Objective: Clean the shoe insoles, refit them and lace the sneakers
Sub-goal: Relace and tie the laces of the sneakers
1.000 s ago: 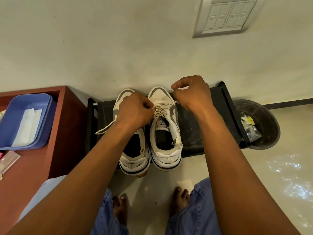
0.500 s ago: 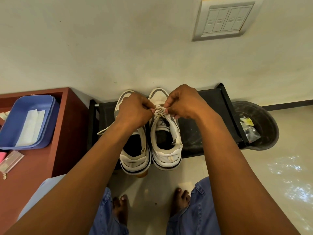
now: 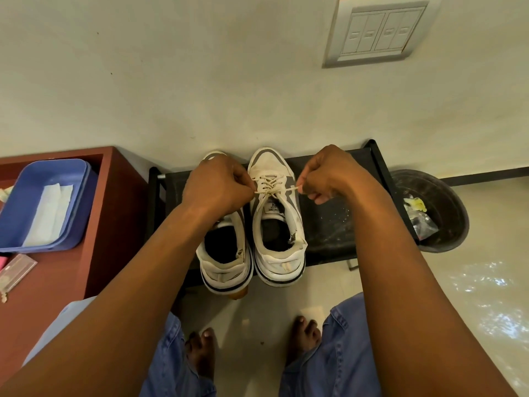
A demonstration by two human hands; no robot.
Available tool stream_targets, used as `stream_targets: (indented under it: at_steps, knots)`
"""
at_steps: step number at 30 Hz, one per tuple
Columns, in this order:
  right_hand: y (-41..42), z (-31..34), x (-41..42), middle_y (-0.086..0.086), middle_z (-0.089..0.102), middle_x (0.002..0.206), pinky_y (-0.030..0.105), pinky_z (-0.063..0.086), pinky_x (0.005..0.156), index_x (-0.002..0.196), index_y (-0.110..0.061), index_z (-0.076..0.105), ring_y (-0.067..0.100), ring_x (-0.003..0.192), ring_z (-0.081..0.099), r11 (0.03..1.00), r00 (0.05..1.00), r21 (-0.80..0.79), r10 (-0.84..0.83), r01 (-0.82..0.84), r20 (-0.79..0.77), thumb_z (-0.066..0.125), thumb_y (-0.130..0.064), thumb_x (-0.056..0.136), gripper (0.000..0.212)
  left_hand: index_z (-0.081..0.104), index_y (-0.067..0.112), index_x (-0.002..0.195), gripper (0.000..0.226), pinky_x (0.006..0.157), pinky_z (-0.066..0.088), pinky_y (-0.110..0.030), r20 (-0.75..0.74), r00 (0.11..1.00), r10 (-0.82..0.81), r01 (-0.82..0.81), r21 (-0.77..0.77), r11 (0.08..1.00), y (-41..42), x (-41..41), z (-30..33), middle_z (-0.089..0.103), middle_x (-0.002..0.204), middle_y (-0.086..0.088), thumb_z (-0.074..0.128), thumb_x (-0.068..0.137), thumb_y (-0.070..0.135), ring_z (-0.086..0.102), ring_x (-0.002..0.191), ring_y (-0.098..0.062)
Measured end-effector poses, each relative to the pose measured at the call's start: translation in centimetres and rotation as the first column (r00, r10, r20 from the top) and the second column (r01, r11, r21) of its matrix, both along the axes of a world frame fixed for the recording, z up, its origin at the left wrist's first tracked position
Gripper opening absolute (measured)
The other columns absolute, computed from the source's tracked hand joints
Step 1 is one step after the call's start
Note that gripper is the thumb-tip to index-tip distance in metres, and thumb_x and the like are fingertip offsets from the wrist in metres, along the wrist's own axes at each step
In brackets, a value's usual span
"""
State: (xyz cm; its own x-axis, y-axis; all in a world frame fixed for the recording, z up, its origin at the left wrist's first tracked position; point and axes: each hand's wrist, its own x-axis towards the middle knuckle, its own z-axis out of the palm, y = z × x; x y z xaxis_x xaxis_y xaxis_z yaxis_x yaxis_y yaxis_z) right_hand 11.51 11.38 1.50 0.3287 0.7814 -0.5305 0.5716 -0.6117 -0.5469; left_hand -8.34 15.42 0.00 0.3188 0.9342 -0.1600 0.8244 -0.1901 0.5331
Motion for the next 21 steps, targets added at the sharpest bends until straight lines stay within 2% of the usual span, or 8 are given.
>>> stream_targets:
  at_steps: [3,6,11,16,21]
  knots:
    - [-0.30,0.11,0.12,0.013,0.074,0.092,0.035,0.063,0.077,0.096,-0.005,0.076,0.021,0.082,0.073,0.998,1.000,-0.069,0.011,-0.012,-0.015,0.076,-0.004,0.087,0.010,0.080,0.026,0.077,0.007,0.071,0.060,-0.032,-0.029,1.000,-0.003,0.003,-0.006,1.000,-0.05,-0.01,0.10,0.073,0.078,0.007,0.075,0.081,0.026,0.069,0.076,-0.016]
    - [-0.48,-0.01,0.20,0.012,0.073,0.092,0.033,0.063,0.074,0.095,-0.004,0.076,0.020,0.081,0.071,0.994,0.999,-0.105,0.023,-0.025,-0.027,0.075,0.000,0.086,0.010,0.079,0.025,0.073,0.007,0.072,0.062,-0.036,-0.049,0.999,0.022,-0.023,-0.008,1.000,0.06,-0.22,0.09,0.073,0.073,0.007,0.075,0.079,0.027,0.070,0.073,-0.018]
    - [-0.59,0.08,0.29,0.014,0.071,0.106,0.038,0.060,0.090,0.106,-0.002,0.073,0.022,0.093,0.070,0.976,0.998,-0.216,0.024,-0.036,-0.059,0.067,0.000,0.093,0.015,0.077,0.026,0.072,0.006,0.069,0.063,-0.038,-0.114,0.990,0.086,-0.083,0.029,0.996,0.17,-0.55,0.01,0.072,0.070,0.007,0.072,0.075,0.026,0.069,0.071,-0.019]
    - [-0.83,-0.08,0.34,0.017,0.072,0.102,0.041,0.058,0.093,0.088,-0.004,0.069,0.024,0.085,0.066,0.982,0.999,-0.189,0.009,-0.017,-0.045,0.063,0.002,0.092,0.009,0.076,0.025,0.074,0.008,0.066,0.062,-0.037,-0.177,0.976,0.126,-0.111,0.090,0.990,0.42,-0.91,-0.09,0.071,0.071,0.004,0.069,0.073,0.029,0.067,0.070,-0.022]
    - [-0.78,0.02,0.41,0.017,0.075,0.101,0.045,0.058,0.095,0.091,-0.003,0.071,0.024,0.084,0.068,0.984,1.000,-0.175,0.023,-0.025,-0.011,0.067,0.001,0.089,0.006,0.074,0.024,0.075,0.012,0.064,0.059,-0.036,-0.212,0.967,0.143,-0.108,0.167,0.980,0.15,-0.92,-0.32,0.069,0.073,0.002,0.065,0.076,0.031,0.065,0.070,-0.024]
